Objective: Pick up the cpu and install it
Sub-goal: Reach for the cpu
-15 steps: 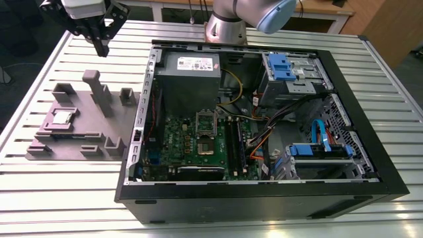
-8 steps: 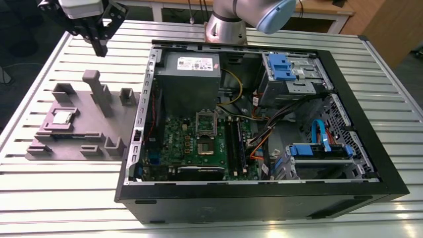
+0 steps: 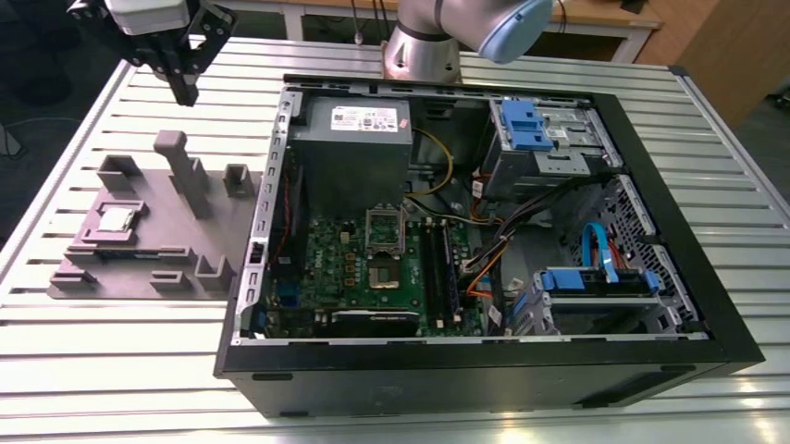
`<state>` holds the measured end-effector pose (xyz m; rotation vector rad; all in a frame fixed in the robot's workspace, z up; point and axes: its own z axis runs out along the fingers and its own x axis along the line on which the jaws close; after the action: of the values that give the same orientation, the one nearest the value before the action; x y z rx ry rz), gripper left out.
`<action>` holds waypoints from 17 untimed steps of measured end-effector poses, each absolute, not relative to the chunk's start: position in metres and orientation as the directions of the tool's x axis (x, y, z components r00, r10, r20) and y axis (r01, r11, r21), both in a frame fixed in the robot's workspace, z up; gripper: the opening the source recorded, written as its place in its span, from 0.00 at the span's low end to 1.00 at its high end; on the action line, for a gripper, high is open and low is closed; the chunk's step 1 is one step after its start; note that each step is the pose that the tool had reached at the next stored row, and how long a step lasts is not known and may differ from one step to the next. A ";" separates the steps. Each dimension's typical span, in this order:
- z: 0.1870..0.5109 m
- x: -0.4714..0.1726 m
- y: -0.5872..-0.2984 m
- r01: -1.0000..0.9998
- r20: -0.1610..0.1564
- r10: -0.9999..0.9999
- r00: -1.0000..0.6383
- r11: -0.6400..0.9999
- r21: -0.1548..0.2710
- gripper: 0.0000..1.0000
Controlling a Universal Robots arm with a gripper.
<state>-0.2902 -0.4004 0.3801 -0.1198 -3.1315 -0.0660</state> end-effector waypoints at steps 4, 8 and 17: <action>0.380 -0.291 -0.400 0.077 0.009 0.076 -0.997 0.996 0.042 0.10; 0.380 -0.292 -0.400 0.077 0.009 0.076 -0.997 0.996 0.042 0.10; 0.380 -0.294 -0.400 0.076 0.009 0.076 -0.997 0.996 0.042 0.10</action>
<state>-0.2942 -0.4004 0.3801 -0.1198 -3.1315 -0.0660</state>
